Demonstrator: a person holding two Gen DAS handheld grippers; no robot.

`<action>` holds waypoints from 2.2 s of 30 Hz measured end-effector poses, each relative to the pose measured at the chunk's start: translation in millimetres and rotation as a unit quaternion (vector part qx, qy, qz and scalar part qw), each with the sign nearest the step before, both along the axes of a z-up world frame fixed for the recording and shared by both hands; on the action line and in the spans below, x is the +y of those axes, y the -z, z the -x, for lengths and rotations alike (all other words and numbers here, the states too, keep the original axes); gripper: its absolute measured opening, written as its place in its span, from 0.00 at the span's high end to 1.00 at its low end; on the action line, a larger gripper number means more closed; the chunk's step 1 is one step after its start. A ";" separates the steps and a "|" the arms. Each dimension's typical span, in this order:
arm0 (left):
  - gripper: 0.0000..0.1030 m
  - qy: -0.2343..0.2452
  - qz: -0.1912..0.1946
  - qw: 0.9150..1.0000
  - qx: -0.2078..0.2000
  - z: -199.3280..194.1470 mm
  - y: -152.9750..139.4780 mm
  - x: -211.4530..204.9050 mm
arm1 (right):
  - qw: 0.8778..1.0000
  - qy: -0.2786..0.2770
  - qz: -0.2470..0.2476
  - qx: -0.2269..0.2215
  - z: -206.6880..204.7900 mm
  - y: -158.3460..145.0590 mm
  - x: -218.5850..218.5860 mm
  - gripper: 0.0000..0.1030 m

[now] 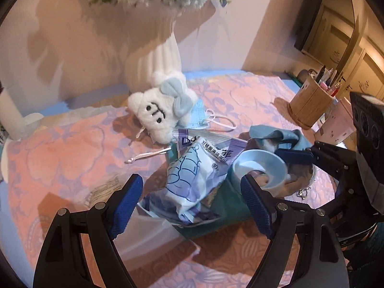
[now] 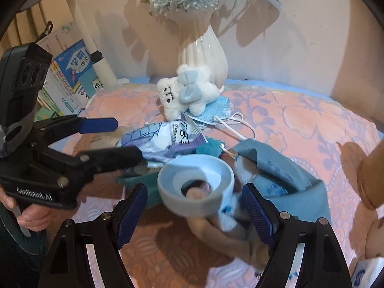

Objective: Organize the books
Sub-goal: 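Grasp the snack packet with the left tool while the right tool grasps the blue ring, then carry the packet and blue ring to the glass bowl and release both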

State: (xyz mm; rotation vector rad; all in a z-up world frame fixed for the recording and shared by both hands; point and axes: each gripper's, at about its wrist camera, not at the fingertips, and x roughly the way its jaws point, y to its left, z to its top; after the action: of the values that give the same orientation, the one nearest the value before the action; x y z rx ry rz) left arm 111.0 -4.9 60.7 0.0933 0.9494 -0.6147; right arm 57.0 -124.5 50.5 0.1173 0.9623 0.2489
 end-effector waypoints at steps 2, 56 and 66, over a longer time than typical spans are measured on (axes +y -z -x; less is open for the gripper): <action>0.20 0.003 0.002 1.000 0.011 -5.1 5.8 -0.1 | 1.000 -0.004 -0.007 0.001 -6.5 2.4 2.6 0.23; 0.71 0.014 -0.021 0.981 -0.194 197.1 -113.9 -173.6 | 0.969 0.214 -0.013 -0.126 210.0 -98.6 -180.9 0.37; 0.71 0.135 0.014 0.973 -0.184 201.8 -127.6 -292.9 | 0.930 0.341 0.030 -0.134 263.1 -107.1 -272.1 0.37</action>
State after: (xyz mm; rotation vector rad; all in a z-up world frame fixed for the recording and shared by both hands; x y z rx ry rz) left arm -90.8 -297.8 188.3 0.3051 0.5711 -0.8290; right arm -206.1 -396.6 157.6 0.3434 0.6088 -0.4003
